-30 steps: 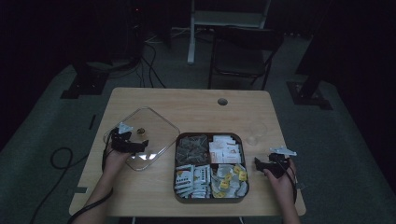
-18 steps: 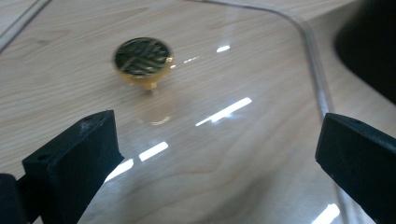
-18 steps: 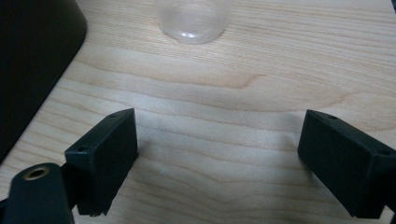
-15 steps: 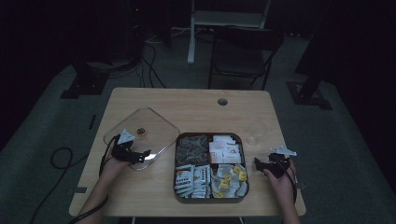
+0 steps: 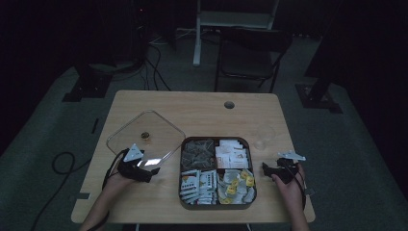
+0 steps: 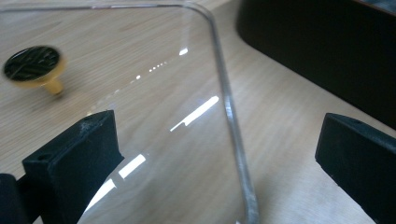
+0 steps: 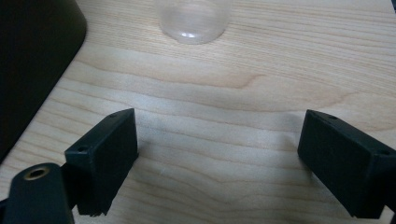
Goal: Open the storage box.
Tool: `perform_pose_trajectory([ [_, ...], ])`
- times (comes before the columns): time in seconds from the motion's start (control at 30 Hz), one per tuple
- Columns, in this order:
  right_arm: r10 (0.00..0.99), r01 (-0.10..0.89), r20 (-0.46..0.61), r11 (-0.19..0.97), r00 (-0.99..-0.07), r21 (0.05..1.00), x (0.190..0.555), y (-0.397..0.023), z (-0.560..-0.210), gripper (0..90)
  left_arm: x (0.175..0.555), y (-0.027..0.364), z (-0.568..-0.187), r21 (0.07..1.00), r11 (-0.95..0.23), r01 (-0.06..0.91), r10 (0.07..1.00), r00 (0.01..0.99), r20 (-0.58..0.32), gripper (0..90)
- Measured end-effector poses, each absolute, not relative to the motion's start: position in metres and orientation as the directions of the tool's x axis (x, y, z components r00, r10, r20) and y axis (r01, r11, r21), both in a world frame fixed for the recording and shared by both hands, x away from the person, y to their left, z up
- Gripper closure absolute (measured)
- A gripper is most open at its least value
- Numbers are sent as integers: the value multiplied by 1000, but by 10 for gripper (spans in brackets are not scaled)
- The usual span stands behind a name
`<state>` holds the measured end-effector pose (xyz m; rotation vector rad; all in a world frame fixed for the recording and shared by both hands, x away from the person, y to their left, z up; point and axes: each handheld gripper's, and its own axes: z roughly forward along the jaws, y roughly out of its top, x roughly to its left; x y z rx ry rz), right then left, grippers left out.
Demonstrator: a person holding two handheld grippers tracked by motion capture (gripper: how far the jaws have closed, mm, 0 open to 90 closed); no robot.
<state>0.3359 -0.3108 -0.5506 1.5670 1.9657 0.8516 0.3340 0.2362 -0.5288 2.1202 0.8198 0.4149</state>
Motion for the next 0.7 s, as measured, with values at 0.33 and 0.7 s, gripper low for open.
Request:
perform_pose_trajectory([
  [0.33, 969, 668, 11, 163, -249, 726, 336, -310, -551, 128, 310, 210, -532, 735, -566, 374, 569, 822, 19, 3],
  [0.7, 966, 669, 12, 169, -256, 724, 335, -311, -550, 127, 296, 188, -542, 702, -635, 322, 461, 887, 10, 3],
])
